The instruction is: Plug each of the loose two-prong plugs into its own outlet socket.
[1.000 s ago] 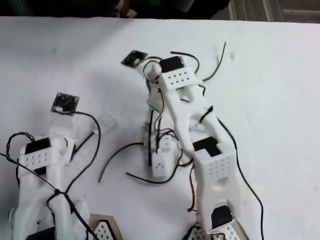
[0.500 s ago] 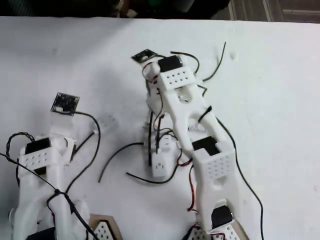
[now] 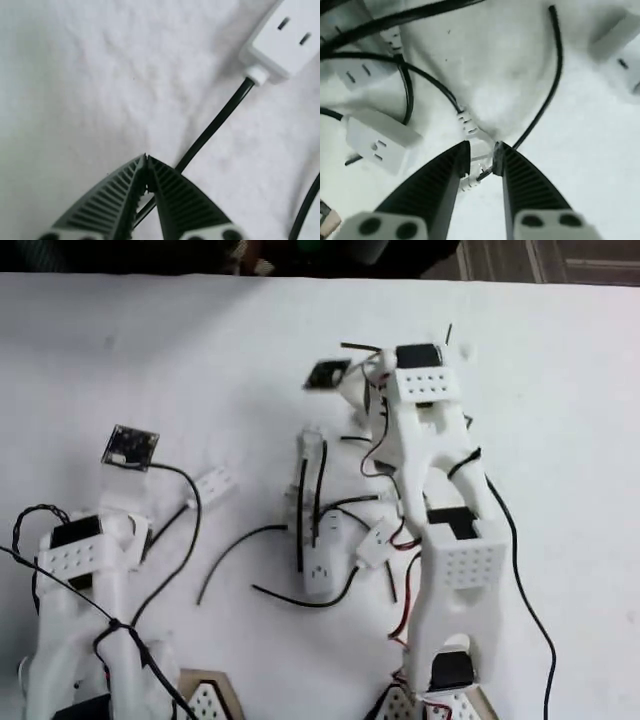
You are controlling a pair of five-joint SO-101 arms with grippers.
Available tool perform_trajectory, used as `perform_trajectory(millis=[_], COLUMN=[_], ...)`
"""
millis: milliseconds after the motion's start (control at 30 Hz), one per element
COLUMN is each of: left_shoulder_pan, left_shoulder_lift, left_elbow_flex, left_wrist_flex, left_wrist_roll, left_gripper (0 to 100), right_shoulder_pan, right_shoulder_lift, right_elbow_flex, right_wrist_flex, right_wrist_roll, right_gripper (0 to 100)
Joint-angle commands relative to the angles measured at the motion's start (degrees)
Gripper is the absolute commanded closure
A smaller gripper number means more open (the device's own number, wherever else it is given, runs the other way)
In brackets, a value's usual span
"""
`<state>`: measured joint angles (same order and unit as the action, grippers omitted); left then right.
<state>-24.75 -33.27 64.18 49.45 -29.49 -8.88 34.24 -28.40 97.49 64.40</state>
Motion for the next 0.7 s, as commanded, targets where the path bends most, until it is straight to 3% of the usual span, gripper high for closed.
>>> perform_trajectory(millis=[0,167,333,667], left_shoulder_pan=[-0.1,-0.1,-0.1,-0.1], left_shoulder_lift=[-1.4,-1.4,-1.4,-1.4], left_elbow_flex=[0.0,0.0,0.0,0.0], left_wrist_flex=[-0.9,-0.9,-0.9,-0.9], left_wrist_roll=[0.4,0.4,0.4,0.4], left_gripper=[98,98,98,98], right_shoulder_pan=[0.7,0.7,0.8,3.4], right_shoulder_lift=[-0.7,-0.7,-0.6,6.6], right_elbow_flex=[3.4,5.5,5.7,5.1], right_wrist_flex=[0.5,0.2,0.0,-5.0], right_wrist_roll=[6.9,9.3,9.3,9.2], right_gripper=[91.0,90.7,82.3,83.0])
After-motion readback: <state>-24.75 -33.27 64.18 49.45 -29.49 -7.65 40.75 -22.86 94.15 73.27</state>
